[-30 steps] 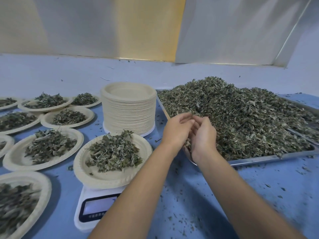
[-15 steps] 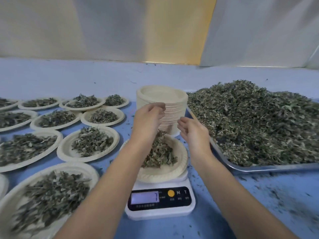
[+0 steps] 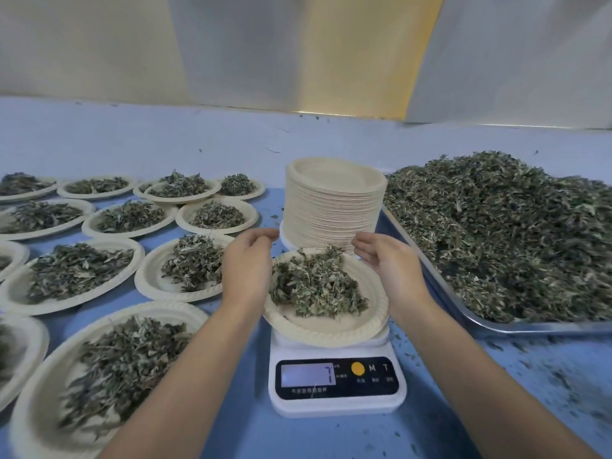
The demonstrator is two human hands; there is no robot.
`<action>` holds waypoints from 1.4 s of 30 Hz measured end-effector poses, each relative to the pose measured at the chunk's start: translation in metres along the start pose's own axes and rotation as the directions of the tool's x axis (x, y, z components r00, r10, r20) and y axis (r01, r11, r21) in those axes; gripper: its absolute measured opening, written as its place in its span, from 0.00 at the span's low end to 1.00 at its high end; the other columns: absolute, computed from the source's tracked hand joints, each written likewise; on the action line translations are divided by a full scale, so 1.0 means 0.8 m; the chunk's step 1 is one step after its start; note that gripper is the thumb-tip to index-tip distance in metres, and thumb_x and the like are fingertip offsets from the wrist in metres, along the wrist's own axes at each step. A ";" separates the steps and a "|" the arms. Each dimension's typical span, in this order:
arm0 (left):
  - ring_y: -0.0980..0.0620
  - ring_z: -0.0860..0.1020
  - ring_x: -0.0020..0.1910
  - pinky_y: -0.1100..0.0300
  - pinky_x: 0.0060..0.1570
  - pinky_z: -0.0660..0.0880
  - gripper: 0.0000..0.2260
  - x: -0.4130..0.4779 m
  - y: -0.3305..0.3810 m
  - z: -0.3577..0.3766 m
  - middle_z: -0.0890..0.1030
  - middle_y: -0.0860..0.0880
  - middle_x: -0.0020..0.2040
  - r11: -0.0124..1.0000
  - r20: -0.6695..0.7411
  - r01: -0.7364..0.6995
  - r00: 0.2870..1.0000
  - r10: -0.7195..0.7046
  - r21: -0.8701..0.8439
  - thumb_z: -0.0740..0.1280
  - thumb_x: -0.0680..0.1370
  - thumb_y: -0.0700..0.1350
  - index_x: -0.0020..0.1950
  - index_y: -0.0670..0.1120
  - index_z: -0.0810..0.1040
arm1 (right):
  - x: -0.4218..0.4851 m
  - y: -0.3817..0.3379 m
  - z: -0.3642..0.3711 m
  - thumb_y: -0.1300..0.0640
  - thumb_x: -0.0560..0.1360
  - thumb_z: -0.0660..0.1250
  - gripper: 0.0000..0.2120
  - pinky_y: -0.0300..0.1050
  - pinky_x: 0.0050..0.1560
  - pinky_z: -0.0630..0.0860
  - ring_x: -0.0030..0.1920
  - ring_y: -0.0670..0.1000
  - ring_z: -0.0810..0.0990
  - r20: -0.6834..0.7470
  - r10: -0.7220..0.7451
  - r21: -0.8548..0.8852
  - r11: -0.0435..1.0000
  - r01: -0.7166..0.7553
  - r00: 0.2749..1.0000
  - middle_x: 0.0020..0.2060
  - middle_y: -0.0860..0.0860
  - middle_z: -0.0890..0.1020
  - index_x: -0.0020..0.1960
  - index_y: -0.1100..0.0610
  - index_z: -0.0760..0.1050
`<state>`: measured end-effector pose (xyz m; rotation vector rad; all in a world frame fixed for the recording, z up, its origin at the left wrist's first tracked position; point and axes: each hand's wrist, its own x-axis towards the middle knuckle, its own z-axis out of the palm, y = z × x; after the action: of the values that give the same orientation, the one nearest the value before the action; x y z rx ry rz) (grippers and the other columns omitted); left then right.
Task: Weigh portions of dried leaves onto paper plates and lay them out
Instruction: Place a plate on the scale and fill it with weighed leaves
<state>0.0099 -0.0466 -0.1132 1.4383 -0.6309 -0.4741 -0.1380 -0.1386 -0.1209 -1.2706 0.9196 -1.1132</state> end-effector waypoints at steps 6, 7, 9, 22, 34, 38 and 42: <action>0.58 0.74 0.35 0.66 0.36 0.70 0.12 -0.002 0.000 0.001 0.79 0.53 0.40 0.995 -0.009 0.079 0.997 -0.080 -0.066 0.58 0.79 0.36 0.53 0.46 0.79 | -0.001 -0.002 -0.001 0.66 0.78 0.58 0.11 0.49 0.65 0.73 0.55 0.51 0.81 0.025 -0.002 0.034 0.999 0.002 1.000 0.52 0.55 0.83 0.52 0.58 0.78; 0.56 0.76 0.39 0.64 0.40 0.72 0.11 -0.002 0.004 0.000 0.80 0.51 0.42 0.991 -0.012 0.101 0.995 -0.102 -0.090 0.58 0.78 0.36 0.54 0.45 0.79 | -0.002 -0.005 0.000 0.66 0.78 0.58 0.12 0.49 0.65 0.73 0.55 0.51 0.81 0.032 -0.008 0.036 0.999 0.007 0.999 0.52 0.55 0.83 0.51 0.58 0.78; 0.51 0.78 0.48 0.58 0.52 0.75 0.10 0.001 0.010 -0.004 0.81 0.48 0.49 0.980 -0.017 0.164 0.986 -0.167 -0.116 0.60 0.78 0.36 0.53 0.43 0.79 | -0.005 -0.011 0.002 0.66 0.77 0.58 0.12 0.50 0.65 0.73 0.55 0.50 0.81 0.043 -0.035 0.010 0.999 0.035 0.998 0.51 0.53 0.83 0.49 0.55 0.79; 0.49 0.79 0.31 0.62 0.20 0.74 0.10 0.023 0.053 -0.080 0.78 0.48 0.36 0.909 0.067 0.400 0.917 -0.394 -0.120 0.65 0.75 0.34 0.51 0.47 0.82 | -0.011 -0.046 0.094 0.54 0.79 0.59 0.14 0.47 0.67 0.67 0.63 0.46 0.74 0.365 -0.152 -0.406 0.862 0.303 0.919 0.58 0.44 0.80 0.60 0.50 0.79; 0.39 0.79 0.48 0.44 0.44 0.79 0.17 0.092 0.048 -0.201 0.78 0.39 0.55 0.887 -0.229 0.335 0.881 -0.415 -0.318 0.66 0.73 0.33 0.61 0.42 0.76 | -0.025 -0.043 0.238 0.51 0.80 0.58 0.14 0.22 0.41 0.64 0.45 0.34 0.73 0.575 -0.191 -0.381 0.797 0.468 0.795 0.53 0.39 0.76 0.64 0.46 0.75; 0.45 0.77 0.40 0.48 0.46 0.78 0.09 0.116 0.048 -0.239 0.79 0.41 0.49 0.873 -0.346 0.283 0.835 -0.428 -0.398 0.67 0.72 0.34 0.53 0.38 0.76 | -0.017 -0.039 0.278 0.54 0.79 0.59 0.17 0.31 0.31 0.65 0.32 0.40 0.72 0.411 -0.179 -0.477 0.794 0.378 0.894 0.43 0.44 0.75 0.68 0.53 0.70; 0.49 0.69 0.31 0.57 0.35 0.70 0.06 0.133 0.044 -0.276 0.71 0.46 0.33 0.897 -0.453 0.202 0.806 -0.381 -0.394 0.66 0.75 0.34 0.40 0.42 0.72 | -0.018 -0.029 0.321 0.59 0.76 0.61 0.06 0.43 0.35 0.64 0.29 0.51 0.66 0.419 0.058 -0.510 0.841 0.182 0.906 0.28 0.50 0.67 0.40 0.58 0.71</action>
<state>0.2323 0.0543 -0.0702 1.2663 0.1193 -0.3832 0.1028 -0.0600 -0.0718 -1.9317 0.8882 -0.5862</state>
